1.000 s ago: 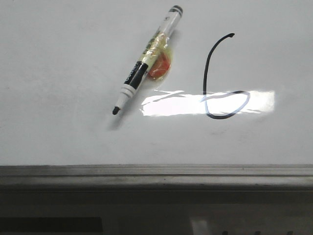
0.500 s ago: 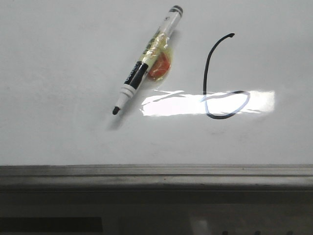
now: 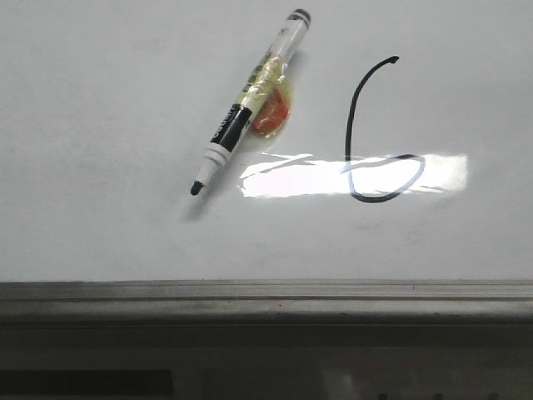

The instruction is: Write number 6 on whiteboard

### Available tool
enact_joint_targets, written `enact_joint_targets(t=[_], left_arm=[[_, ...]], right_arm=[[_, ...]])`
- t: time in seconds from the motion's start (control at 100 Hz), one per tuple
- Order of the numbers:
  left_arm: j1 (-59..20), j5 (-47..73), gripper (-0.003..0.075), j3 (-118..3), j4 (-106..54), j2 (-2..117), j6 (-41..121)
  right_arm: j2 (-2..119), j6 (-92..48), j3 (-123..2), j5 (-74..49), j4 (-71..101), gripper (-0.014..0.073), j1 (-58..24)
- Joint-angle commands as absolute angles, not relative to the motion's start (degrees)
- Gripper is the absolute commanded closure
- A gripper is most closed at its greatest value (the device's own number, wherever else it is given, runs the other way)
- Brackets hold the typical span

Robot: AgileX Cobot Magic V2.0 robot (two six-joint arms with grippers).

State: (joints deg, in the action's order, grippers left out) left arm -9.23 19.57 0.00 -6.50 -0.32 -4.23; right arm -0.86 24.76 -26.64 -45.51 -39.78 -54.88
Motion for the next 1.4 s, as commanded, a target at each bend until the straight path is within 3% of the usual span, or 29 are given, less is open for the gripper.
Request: enact_joint_targets(t=[0.0, 0.24, 0.45, 0.57, 0.73, 1.39], left_arm=[[-9.0, 17.6, 0.0741, 1.2, -6.6, -1.8, -4.7], [-9.0, 17.6, 0.0741, 1.2, -6.6, -1.8, -4.7], [-9.0, 17.6, 0.0741, 1.2, -6.6, -1.8, -4.7], [-9.0, 17.6, 0.0741, 1.2, -6.6, -1.8, -4.7], [-9.0, 17.6, 0.0741, 1.2, -6.6, -1.8, -4.7], [-9.0, 17.6, 0.0741, 1.2, -6.6, -1.8, -4.7]], right_arm=[[0.0, 22.6, -25.9, -39.7, -37.6, 0.0657, -47.8], [0.0, 8.0, -15.2, -24.6, -14.7, 0.0657, -20.8], [0.0, -4.5, -2.2, -8.8, 5.2, 0.0657, -6.9], [-0.9, -4.5, 1.7, -6.3, 3.0, 0.0657, -5.3], [-1.5, -4.4, 1.5, -17.8, 1.1, 0.0657, -5.3], [-1.5, -4.4, 1.5, -17.5, 0.7, 0.0657, -5.3]])
